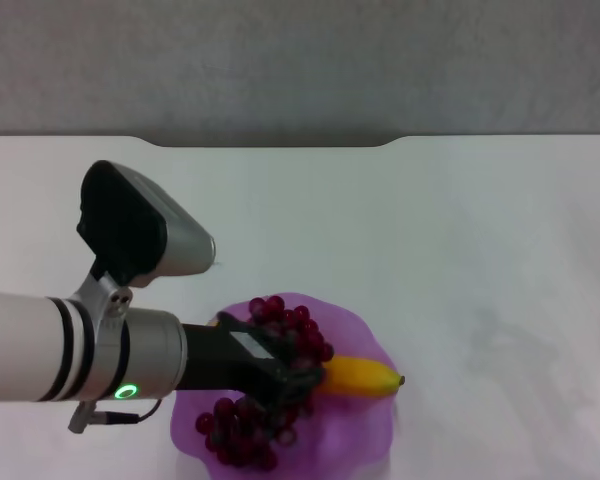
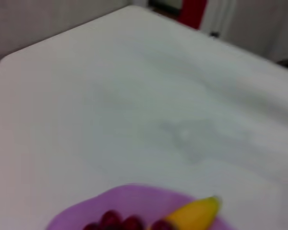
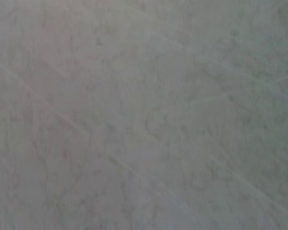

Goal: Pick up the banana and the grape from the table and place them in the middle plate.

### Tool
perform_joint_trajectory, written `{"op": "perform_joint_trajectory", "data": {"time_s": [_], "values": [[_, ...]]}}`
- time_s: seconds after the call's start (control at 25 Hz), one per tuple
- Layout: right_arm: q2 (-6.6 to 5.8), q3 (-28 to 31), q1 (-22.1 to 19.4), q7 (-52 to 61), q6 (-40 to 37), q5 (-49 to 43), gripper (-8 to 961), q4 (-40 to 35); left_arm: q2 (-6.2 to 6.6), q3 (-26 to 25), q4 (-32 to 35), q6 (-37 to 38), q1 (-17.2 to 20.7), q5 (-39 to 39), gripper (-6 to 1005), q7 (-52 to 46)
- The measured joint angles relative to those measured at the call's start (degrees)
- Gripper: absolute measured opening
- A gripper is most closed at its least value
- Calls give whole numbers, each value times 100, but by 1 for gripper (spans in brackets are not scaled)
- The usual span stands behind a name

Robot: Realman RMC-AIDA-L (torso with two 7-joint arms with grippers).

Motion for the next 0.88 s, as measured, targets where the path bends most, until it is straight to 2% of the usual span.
{"op": "perform_joint_trajectory", "data": {"time_s": [0.12,0.4,0.64,0.88], "values": [[0,-5,-8,0,0,0,15,0,-2,-142,-53,-182,36,-555,433,416],[0,-8,-20,0,0,0,15,0,-15,-301,-289,-294,150,-840,598,755],[0,-9,-11,0,2,0,15,0,-31,-557,-436,-119,340,-1628,616,1578],[0,-9,9,0,46,0,15,0,-38,-1062,-487,129,302,-2223,600,2139]]}}
